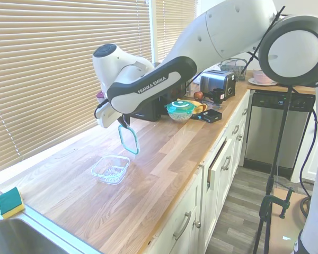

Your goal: Uncover the lid of the food container

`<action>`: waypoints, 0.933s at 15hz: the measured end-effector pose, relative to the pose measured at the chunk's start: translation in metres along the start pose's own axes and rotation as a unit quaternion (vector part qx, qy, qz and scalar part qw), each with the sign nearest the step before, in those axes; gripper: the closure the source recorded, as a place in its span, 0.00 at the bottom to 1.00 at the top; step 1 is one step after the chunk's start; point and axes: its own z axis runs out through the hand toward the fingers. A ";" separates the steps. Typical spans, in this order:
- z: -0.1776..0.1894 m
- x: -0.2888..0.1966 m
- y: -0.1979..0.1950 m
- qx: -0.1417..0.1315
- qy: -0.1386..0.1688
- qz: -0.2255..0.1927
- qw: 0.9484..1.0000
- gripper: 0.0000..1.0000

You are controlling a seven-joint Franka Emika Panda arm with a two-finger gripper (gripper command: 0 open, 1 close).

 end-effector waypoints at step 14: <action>0.121 0.018 0.083 -0.009 -0.075 0.030 0.997 1.00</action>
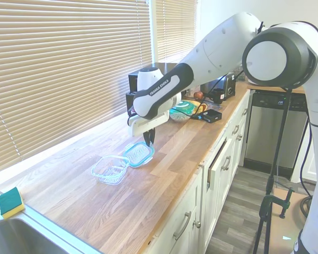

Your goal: Uncover the lid of the food container

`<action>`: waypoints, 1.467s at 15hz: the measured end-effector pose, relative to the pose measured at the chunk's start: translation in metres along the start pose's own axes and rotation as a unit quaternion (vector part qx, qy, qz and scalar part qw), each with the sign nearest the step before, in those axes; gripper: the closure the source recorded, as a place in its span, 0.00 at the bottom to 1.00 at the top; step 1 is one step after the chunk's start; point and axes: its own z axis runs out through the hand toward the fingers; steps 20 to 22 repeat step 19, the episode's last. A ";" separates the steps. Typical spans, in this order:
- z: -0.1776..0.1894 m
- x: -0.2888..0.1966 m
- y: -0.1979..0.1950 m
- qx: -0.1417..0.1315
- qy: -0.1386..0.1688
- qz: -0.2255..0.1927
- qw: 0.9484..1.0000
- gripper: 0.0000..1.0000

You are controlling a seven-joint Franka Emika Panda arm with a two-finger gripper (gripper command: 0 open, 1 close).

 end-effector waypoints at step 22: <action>-0.066 -0.040 -0.006 0.009 0.059 -0.018 0.998 0.00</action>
